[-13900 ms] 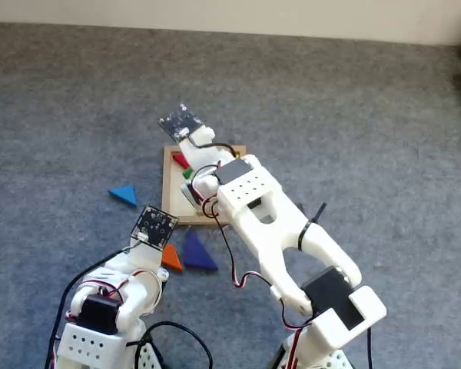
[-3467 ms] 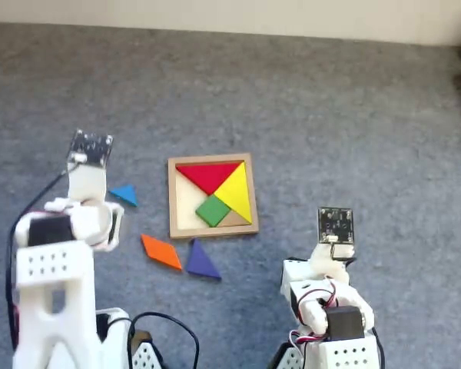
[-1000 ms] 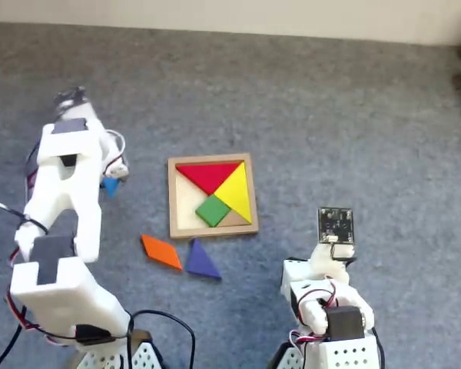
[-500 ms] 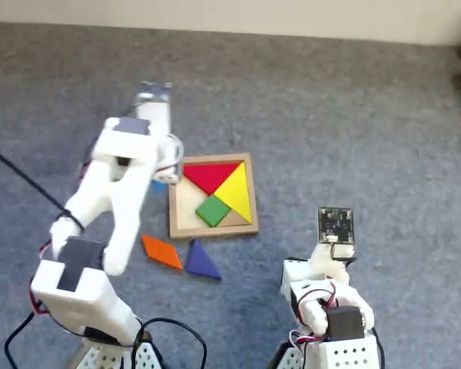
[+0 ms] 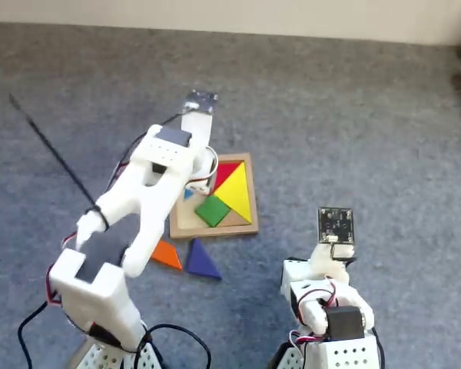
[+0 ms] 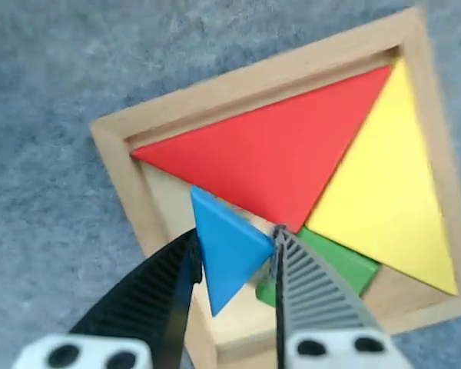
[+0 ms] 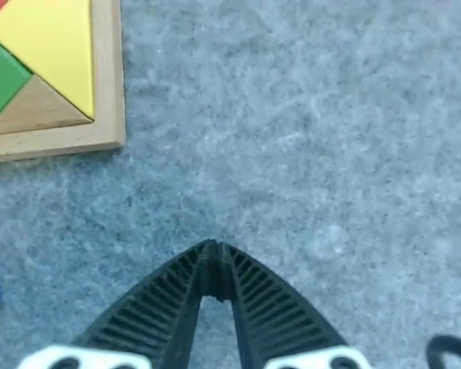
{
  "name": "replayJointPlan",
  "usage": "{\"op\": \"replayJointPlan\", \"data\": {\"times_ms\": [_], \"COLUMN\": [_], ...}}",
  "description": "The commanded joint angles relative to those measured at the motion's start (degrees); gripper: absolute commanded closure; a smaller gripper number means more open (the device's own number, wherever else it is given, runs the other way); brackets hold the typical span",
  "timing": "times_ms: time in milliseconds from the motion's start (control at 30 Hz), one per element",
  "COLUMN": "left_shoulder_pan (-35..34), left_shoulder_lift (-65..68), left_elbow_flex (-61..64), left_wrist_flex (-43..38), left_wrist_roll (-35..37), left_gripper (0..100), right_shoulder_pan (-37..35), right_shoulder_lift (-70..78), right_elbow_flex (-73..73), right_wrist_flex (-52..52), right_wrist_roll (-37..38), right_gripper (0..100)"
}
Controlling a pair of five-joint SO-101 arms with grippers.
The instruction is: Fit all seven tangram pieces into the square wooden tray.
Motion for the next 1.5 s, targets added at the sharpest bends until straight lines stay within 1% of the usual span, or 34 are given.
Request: {"op": "replayJointPlan", "data": {"times_ms": [0,233,333,433,500,833,967,1267,1467], "left_shoulder_pan": [1.45,1.45,1.45,1.19,1.01,0.92,0.92,1.36,1.27], "left_shoulder_lift": [2.24,6.73,7.69,7.52,7.25,7.25,7.52,7.87,7.78], "left_elbow_flex": [-6.02,-14.46,-15.78,-15.87,-15.96,-16.04,-16.84,-16.66,-14.02], "left_wrist_flex": [0.35,10.11,12.75,14.33,14.86,14.42,14.42,14.24,9.76], "left_wrist_roll": [-0.44,-0.26,-0.18,3.52,4.92,5.80,9.85,14.42,16.44], "left_gripper": [100,99,93,85,82,82,82,82,82], "right_shoulder_pan": [1.10,1.10,1.10,1.10,1.10,1.10,1.10,1.10,1.10], "right_shoulder_lift": [-0.66,-0.66,-0.66,-0.66,-0.66,-0.66,-0.66,-0.66,-0.66], "right_elbow_flex": [8.40,8.40,8.40,8.40,8.40,8.40,8.40,8.40,8.40], "right_wrist_flex": [0.48,0.48,0.48,0.48,0.48,0.48,0.48,0.48,0.48], "right_wrist_roll": [-0.62,-0.62,-0.62,-0.62,-0.62,-0.70,-0.70,-0.62,-0.53], "right_gripper": [99.2,99.2,99.2,99.2,99.2,99.2,99.2,99.2,99.2]}}
